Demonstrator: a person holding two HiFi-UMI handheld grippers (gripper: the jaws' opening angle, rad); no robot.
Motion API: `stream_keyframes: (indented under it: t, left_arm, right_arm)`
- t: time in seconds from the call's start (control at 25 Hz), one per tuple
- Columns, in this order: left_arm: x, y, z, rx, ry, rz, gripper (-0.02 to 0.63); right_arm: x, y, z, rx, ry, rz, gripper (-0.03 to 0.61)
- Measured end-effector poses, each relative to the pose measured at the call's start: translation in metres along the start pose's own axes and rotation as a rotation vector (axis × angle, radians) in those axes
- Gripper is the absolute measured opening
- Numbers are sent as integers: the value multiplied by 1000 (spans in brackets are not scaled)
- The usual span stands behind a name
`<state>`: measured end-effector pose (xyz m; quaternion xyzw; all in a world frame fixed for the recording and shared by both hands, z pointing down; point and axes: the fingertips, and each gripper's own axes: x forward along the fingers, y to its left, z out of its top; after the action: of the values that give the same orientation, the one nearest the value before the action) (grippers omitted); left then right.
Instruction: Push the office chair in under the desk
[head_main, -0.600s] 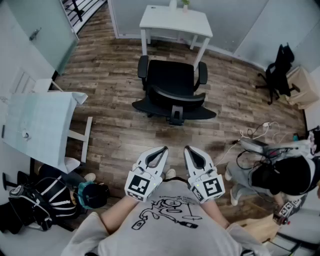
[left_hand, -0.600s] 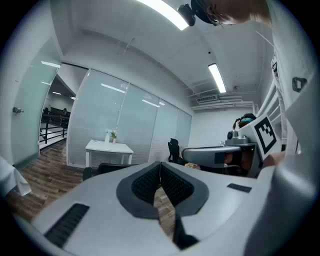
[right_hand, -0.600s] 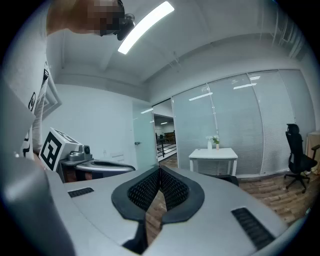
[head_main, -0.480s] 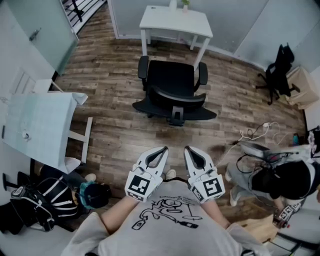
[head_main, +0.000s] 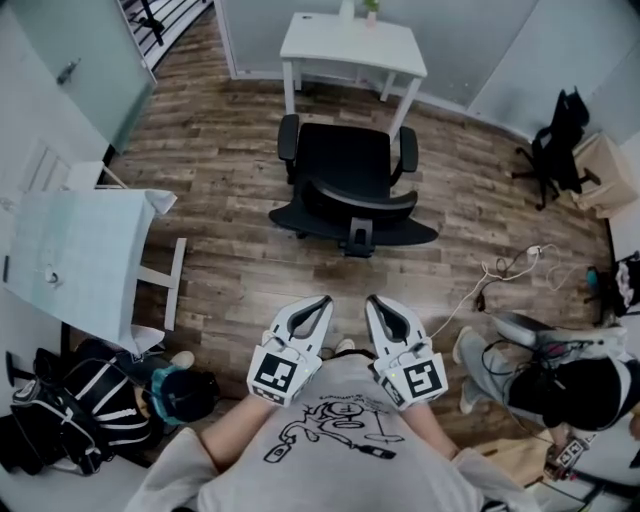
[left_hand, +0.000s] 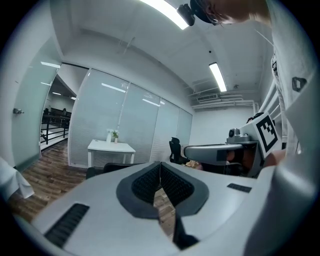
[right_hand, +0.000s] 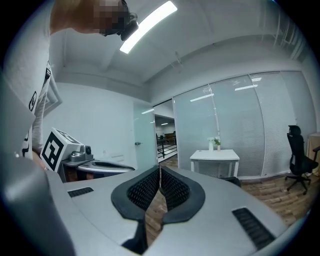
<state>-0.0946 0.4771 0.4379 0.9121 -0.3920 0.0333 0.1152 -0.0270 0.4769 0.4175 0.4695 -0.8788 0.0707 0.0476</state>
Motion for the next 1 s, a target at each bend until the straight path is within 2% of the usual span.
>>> stream_keyframes:
  t: [0.24, 0.48, 0.76, 0.92, 1.0]
  left_arm:
    - [-4, 14, -4, -5, 10, 27, 6]
    - [8, 20, -12, -2, 43, 21, 6]
    - [37, 31, -7, 62, 52, 31, 8]
    - [60, 41, -14, 116, 82, 50, 9]
    - [72, 48, -21, 150, 110, 52, 31]
  right_arm:
    - [9, 1, -2, 11, 9, 1, 37]
    - [15, -14, -4, 18, 12, -19, 37]
    - [26, -43, -7, 8, 27, -40, 37]
    - [36, -69, -16, -46, 51, -45, 38]
    - [42, -83, -21, -87, 66, -43, 38]
